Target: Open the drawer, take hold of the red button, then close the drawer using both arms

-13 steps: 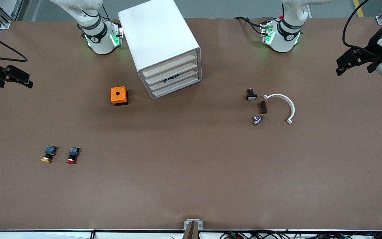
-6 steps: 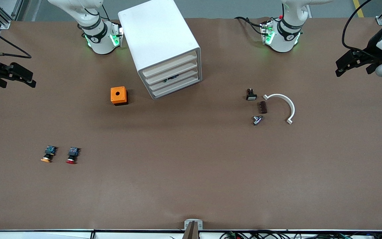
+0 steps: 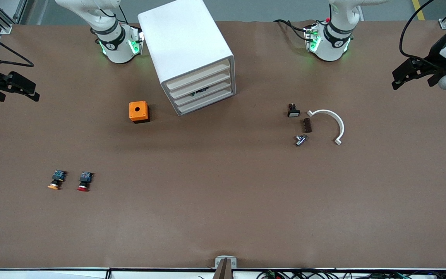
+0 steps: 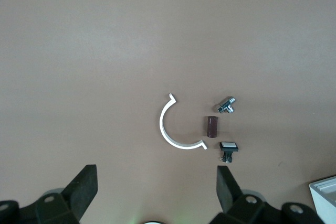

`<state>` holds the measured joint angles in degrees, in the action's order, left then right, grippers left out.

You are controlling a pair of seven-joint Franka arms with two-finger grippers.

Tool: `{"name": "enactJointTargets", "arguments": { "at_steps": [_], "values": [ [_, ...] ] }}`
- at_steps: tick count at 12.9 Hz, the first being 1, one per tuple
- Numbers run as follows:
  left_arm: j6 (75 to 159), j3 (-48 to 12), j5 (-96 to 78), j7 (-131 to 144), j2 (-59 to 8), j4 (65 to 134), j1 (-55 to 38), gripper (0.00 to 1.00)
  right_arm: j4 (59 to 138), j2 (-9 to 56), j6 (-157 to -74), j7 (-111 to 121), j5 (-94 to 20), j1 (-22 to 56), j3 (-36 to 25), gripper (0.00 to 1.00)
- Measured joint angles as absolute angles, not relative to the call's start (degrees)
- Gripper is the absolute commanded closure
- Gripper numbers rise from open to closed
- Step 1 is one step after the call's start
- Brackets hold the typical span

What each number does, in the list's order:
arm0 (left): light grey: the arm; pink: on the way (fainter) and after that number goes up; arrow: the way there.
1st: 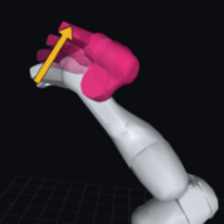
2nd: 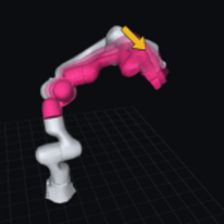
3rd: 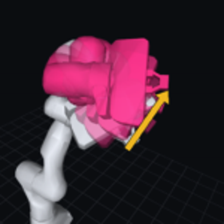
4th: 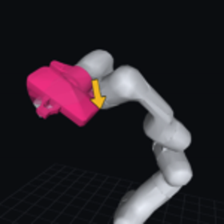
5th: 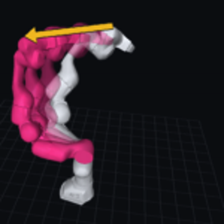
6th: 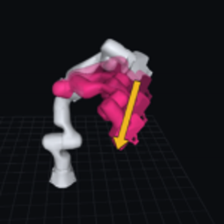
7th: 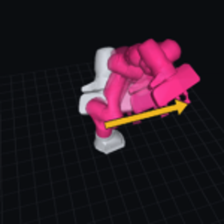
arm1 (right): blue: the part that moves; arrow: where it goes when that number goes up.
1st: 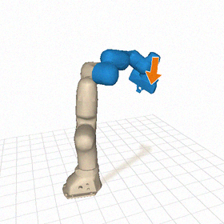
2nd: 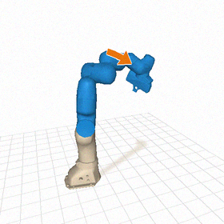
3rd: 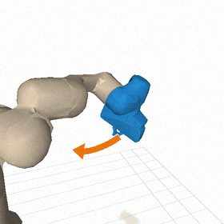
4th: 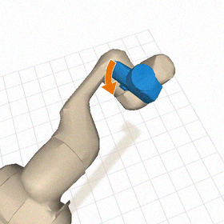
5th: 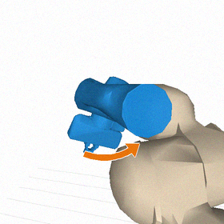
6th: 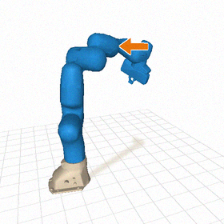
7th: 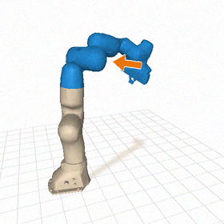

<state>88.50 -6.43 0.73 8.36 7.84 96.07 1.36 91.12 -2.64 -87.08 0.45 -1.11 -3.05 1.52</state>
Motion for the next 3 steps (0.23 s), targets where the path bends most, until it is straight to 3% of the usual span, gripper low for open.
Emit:
{"name": "enactJointTargets", "arguments": {
  "at_steps": [3],
  "values": [
    [88.6, -6.4, 0.7, 8.4, 7.2, 94.8, 1.4, 0.0, 91.2, -2.9, -87.9, 0.5, -1.1, -3.0, 1.5, 0.0]
  ]
}}
